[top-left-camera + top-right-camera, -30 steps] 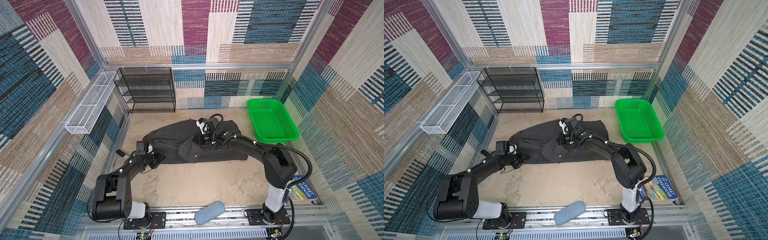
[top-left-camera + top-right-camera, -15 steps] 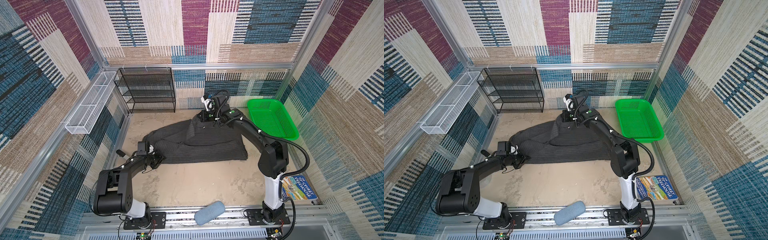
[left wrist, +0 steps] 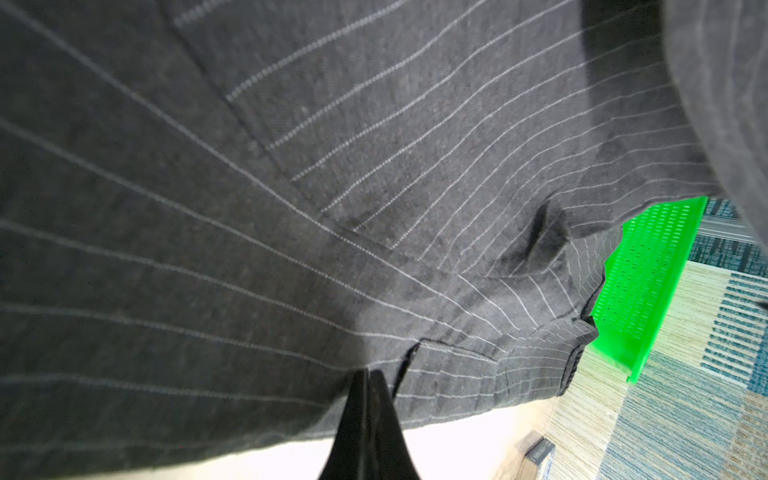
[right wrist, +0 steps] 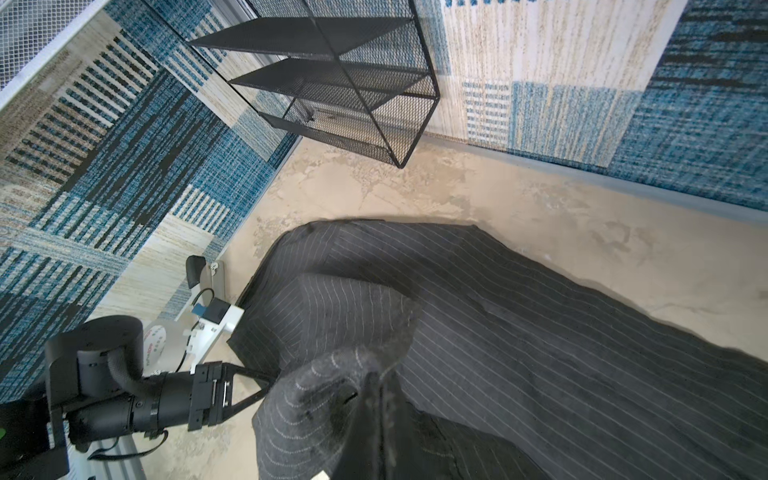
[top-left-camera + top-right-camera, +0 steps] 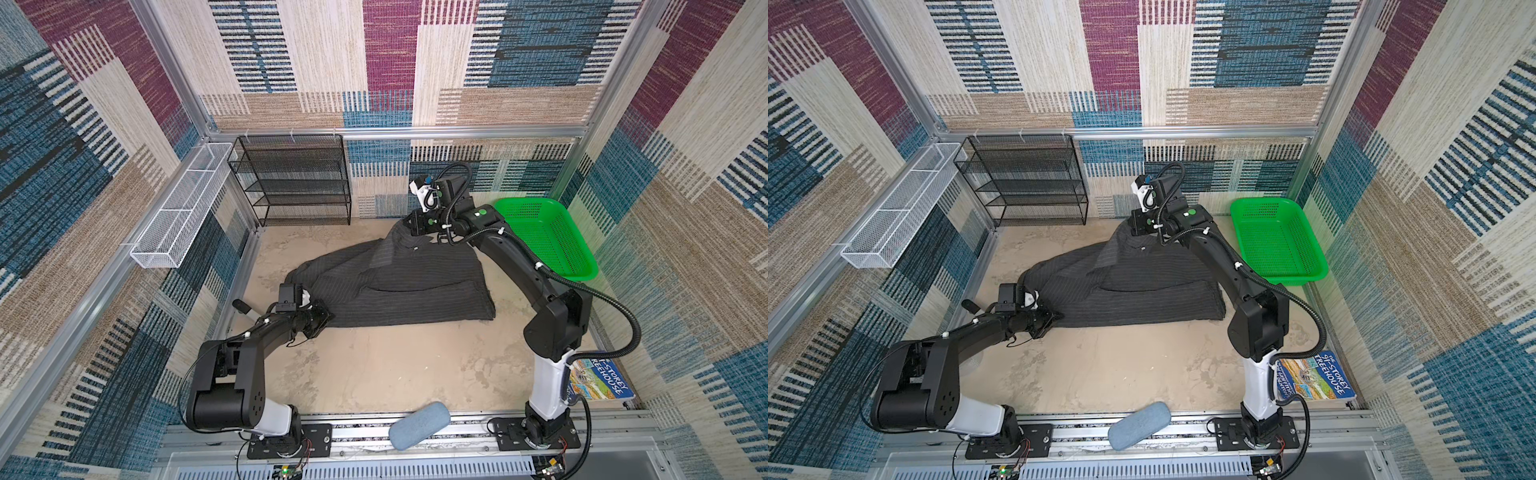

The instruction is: Fold and stack the long sleeve shirts

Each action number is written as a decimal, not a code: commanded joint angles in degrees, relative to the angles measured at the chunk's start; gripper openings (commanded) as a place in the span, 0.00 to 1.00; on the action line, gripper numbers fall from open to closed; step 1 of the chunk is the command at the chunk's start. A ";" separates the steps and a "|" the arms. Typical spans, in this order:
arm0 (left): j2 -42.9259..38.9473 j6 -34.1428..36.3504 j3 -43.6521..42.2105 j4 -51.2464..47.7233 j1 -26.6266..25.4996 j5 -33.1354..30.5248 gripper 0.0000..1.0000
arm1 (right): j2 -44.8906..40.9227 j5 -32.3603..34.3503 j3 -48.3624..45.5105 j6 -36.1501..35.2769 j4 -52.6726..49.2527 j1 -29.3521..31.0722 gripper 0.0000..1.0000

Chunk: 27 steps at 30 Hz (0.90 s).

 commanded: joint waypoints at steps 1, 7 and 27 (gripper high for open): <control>-0.82 -1.90 -0.17 0.77 -0.25 -0.53 0.01 | -4.99 -2.28 -5.48 -1.26 -2.22 0.10 0.02; -2.80 -2.72 0.33 0.18 -0.40 -0.41 0.01 | -13.51 2.21 -16.94 -4.04 -6.61 0.00 0.02; -10.68 -0.89 1.56 -7.33 -0.54 -1.70 0.01 | -8.35 16.22 -29.36 -7.40 -8.46 -6.85 0.02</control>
